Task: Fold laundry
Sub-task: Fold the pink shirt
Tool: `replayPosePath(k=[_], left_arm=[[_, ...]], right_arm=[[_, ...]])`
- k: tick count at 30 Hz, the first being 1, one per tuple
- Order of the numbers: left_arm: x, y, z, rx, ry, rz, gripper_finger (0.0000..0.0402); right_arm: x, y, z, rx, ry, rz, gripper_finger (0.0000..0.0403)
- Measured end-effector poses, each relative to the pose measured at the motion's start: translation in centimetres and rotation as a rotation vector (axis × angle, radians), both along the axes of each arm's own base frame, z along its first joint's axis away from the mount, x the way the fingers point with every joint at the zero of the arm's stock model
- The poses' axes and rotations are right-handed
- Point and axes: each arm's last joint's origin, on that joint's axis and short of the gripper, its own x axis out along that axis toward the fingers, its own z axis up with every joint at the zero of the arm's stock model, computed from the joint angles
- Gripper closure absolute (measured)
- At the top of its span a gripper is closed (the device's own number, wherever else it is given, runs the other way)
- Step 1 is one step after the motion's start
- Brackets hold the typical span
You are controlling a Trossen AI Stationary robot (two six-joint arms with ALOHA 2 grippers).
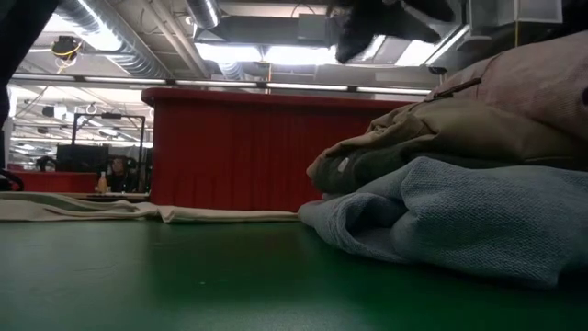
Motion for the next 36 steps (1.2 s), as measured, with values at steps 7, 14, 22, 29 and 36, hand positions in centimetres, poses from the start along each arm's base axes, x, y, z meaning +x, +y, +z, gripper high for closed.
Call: replayPosePath(k=[7, 14, 22, 29, 36], left_arm=[[-3.3, -0.9, 2.2, 0.120, 0.114, 0.063, 0.0305], [-4.3, -3.5, 0.3, 0.132, 0.179, 0.046, 0.0305], [-3.1, -4.6, -3.6, 0.018, 0.009, 0.086, 0.0305], [-2.6, -4.6, -3.9, 0.010, -0.086, 0.118, 0.0305], [-2.6, -4.5, -4.0, 0.024, -0.088, 0.128, 0.0305]], right_arm=[[-0.8, 0.1, 0.0, 0.043, 0.069, 0.011, 0.0251], [-3.3, 0.7, 0.7, 0.140, -0.049, -0.085, 0.0251], [-5.1, 2.3, 0.2, 0.214, -0.029, -0.191, 0.0251], [-5.1, 2.9, -0.1, 0.192, -0.013, -0.189, 0.0251], [-5.0, 3.2, -0.2, 0.206, -0.007, -0.190, 0.0251]])
